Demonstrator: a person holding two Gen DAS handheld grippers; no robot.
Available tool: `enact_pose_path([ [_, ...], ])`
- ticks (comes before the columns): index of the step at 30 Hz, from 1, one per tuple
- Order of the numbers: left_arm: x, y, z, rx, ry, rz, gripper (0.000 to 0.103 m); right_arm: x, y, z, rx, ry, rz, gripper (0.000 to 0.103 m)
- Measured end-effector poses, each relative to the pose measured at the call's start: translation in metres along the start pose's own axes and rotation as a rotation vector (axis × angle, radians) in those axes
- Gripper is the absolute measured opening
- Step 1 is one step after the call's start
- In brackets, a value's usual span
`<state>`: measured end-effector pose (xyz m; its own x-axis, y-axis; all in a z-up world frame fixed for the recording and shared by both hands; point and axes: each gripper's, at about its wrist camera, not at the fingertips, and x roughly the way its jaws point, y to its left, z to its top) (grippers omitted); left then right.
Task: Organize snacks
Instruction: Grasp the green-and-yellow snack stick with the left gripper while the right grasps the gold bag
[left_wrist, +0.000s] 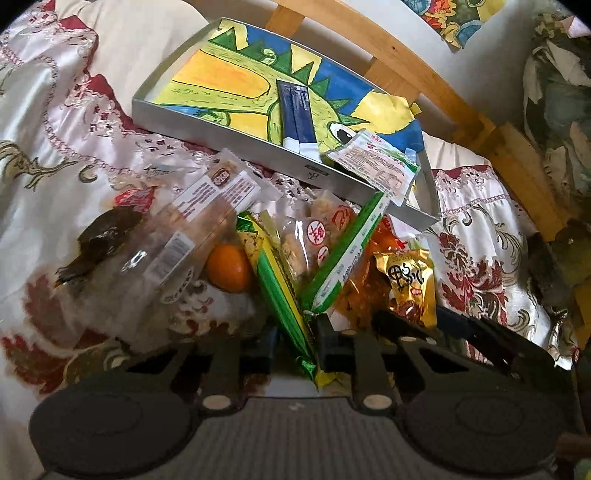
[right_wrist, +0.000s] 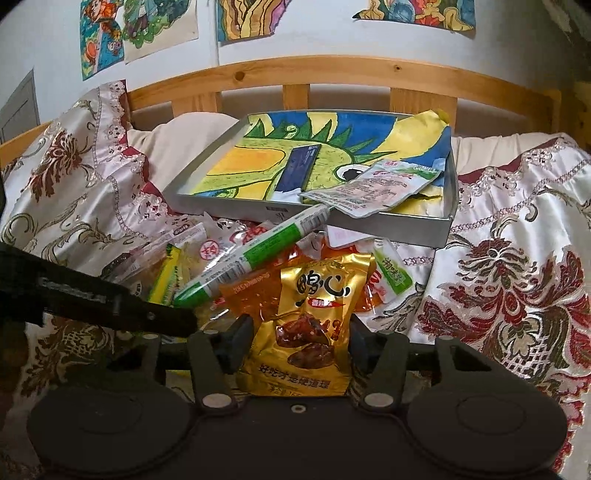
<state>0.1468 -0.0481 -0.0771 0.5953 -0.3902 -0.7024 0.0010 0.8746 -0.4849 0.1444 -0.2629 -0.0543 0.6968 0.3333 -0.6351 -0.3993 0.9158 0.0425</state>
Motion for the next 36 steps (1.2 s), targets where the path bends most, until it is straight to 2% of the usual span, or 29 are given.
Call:
enact_pose_path([
  [8, -0.028, 0.014, -0.007, 0.009, 0.060, 0.014, 0.020, -0.007, 0.010, 0.001, -0.041, 0.010, -0.034, 0.051],
  [11, -0.025, 0.019, -0.007, -0.012, 0.069, 0.027, 0.027, -0.008, 0.012, 0.000, -0.058, 0.006, -0.037, 0.051],
  [13, -0.021, 0.022, -0.004, -0.041, 0.071, 0.036, 0.037, -0.010, 0.012, -0.001, -0.061, -0.003, -0.036, 0.050],
  [18, -0.011, 0.027, 0.001, -0.049, 0.070, 0.024, 0.037, -0.025, 0.012, -0.003, -0.057, -0.042, -0.044, 0.047],
  [22, -0.012, 0.017, 0.001, -0.002, 0.058, 0.019, 0.018, -0.031, 0.016, -0.005, -0.079, -0.050, -0.062, 0.046],
  [26, -0.023, 0.005, -0.004, 0.055, 0.025, 0.037, 0.016, -0.032, 0.018, -0.005, -0.094, -0.057, -0.070, 0.046],
  [34, -0.043, 0.005, -0.004, 0.033, 0.025, 0.024, 0.013, -0.043, 0.021, -0.001, -0.106, -0.136, -0.091, 0.041],
  [35, -0.046, 0.004, -0.003, 0.031, 0.024, 0.026, 0.013, -0.044, 0.021, 0.000, -0.107, -0.141, -0.091, 0.040],
  [36, -0.050, 0.003, -0.002, 0.030, 0.020, 0.029, 0.013, -0.045, 0.021, 0.000, -0.109, -0.145, -0.093, 0.012],
])
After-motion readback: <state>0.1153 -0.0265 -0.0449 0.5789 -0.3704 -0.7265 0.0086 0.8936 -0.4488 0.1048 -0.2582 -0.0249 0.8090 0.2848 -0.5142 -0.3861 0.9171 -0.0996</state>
